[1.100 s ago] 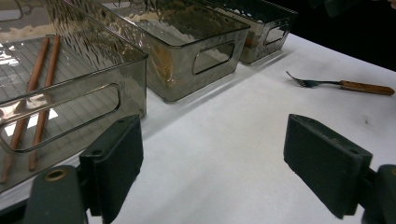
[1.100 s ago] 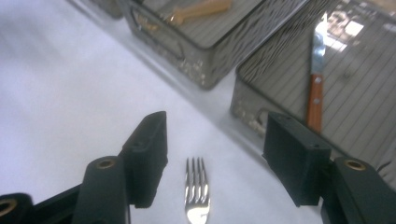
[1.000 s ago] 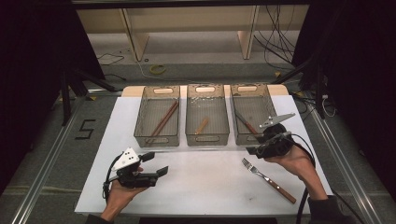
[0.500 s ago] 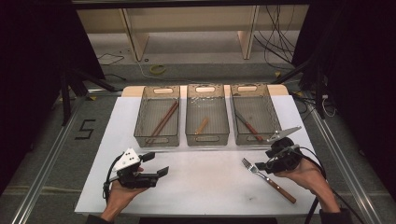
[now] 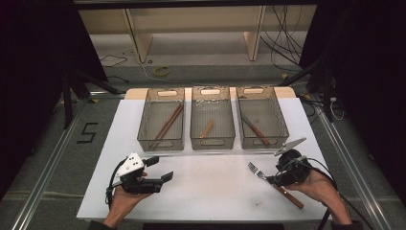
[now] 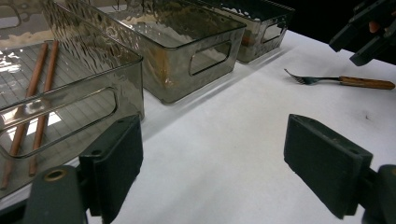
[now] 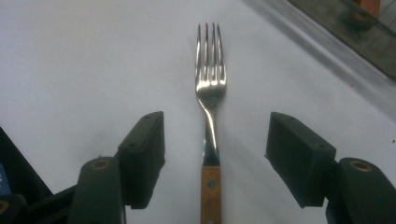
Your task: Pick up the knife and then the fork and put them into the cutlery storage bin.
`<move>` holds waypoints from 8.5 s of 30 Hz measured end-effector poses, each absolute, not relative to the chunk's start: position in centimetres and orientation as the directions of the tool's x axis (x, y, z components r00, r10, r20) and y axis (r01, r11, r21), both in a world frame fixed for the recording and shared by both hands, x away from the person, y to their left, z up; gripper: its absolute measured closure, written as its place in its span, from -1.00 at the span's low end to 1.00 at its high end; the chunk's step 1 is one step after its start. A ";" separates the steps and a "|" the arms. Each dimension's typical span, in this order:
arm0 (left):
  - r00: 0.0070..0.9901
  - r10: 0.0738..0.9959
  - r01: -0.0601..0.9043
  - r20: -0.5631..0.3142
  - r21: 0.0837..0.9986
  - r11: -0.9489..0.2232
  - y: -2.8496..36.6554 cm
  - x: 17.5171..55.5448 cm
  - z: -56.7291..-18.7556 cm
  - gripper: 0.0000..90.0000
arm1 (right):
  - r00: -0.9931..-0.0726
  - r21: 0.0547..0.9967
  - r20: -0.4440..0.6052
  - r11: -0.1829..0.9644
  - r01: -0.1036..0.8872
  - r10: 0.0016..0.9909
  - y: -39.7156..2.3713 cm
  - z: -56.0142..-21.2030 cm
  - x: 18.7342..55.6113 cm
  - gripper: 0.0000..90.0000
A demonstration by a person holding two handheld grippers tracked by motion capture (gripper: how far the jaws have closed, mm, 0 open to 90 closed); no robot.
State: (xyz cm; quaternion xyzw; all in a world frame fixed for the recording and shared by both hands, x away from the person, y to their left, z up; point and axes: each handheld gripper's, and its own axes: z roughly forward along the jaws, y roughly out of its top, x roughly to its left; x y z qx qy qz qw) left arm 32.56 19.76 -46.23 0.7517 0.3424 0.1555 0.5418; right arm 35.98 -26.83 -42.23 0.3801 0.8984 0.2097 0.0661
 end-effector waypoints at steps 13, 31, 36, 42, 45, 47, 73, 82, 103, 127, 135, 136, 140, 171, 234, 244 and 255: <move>0.720 0.681 0.345 -0.134 0.921 -0.183 19.7 32.6 -46.3 -0.57 | -0.712 0.334 0.025 0.666 0.667 0.701 -27.1 -44.1 35.3 0.14; 0.720 0.680 0.347 -0.136 0.920 -0.184 19.7 32.6 -46.3 -0.57 | -0.720 0.275 0.012 0.690 0.669 0.694 -27.5 -45.5 34.9 0.54; 0.721 0.680 0.350 -0.138 0.918 -0.185 19.7 32.6 -46.3 -0.57 | -0.719 0.271 0.008 0.691 0.670 0.695 -27.5 -45.4 34.8 0.60; 0.721 0.679 0.352 -0.139 0.918 -0.186 19.7 32.6 -46.3 -0.57 | -0.721 0.261 -0.013 0.698 0.667 0.693 -27.4 -45.4 34.8 0.71; 0.721 0.680 0.350 -0.136 0.918 -0.187 19.6 32.6 -46.4 -0.57 | -0.725 0.259 -0.016 0.704 0.662 0.688 -27.4 -45.4 34.8 0.72; 0.721 0.680 0.351 -0.136 0.917 -0.188 19.7 32.6 -46.4 -0.57 | -0.722 0.260 -0.016 0.700 0.665 0.691 -27.4 -45.4 34.8 0.72; 0.720 0.680 0.351 -0.139 0.918 -0.185 19.6 32.7 -46.5 -0.57 | -0.729 0.400 -0.013 0.672 0.624 0.684 -27.4 -43.5 34.6 0.73; 0.719 0.680 0.353 -0.142 0.918 -0.181 19.7 32.7 -46.5 -0.57 | -0.724 0.439 -0.010 0.653 0.617 0.690 -27.2 -42.8 34.8 0.73; 0.718 0.681 0.354 -0.144 0.918 -0.180 19.7 32.7 -46.5 -0.57 | -0.723 0.484 -0.020 0.639 0.597 0.690 -26.9 -42.0 35.3 0.73; 0.717 0.681 0.356 -0.145 0.917 -0.180 19.7 32.7 -46.5 -0.58 | -0.726 0.515 -0.019 0.629 0.582 0.687 -26.0 -41.4 36.4 0.73; 0.717 0.681 0.357 -0.148 0.917 -0.176 19.7 32.8 -46.6 -0.58 | -0.717 0.539 -0.016 0.610 0.581 0.697 -25.9 -40.8 37.3 0.73; 0.717 0.681 0.357 -0.148 0.917 -0.176 19.7 32.8 -46.6 -0.58 | -0.715 0.546 -0.017 0.606 0.579 0.699 -25.9 -40.7 37.5 0.73; 0.716 0.682 0.357 -0.150 0.918 -0.172 19.8 32.8 -46.6 -0.58 | -0.709 0.565 -0.016 0.591 0.576 0.705 -25.8 -40.2 38.3 0.73; 0.706 0.689 0.370 -0.167 0.915 -0.157 20.0 32.9 -46.7 -0.58 | -0.671 0.634 -0.020 0.529 0.564 0.741 -25.3 -38.1 42.5 0.73; 0.710 0.686 0.358 -0.158 0.920 -0.158 19.9 32.9 -46.7 -0.58 | -0.543 0.625 -0.023 0.436 0.647 0.839 -24.3 -35.3 51.7 0.73; 0.711 0.686 0.358 -0.157 0.920 -0.160 20.0 32.9 -46.6 -0.58 | -0.492 0.607 -0.012 0.398 0.688 0.870 -24.7 -36.2 53.1 0.73; 0.711 0.685 0.359 -0.158 0.920 -0.160 20.0 32.9 -46.6 -0.58 | -0.467 0.587 -0.001 0.378 0.716 0.884 -24.4 -37.3 53.9 0.73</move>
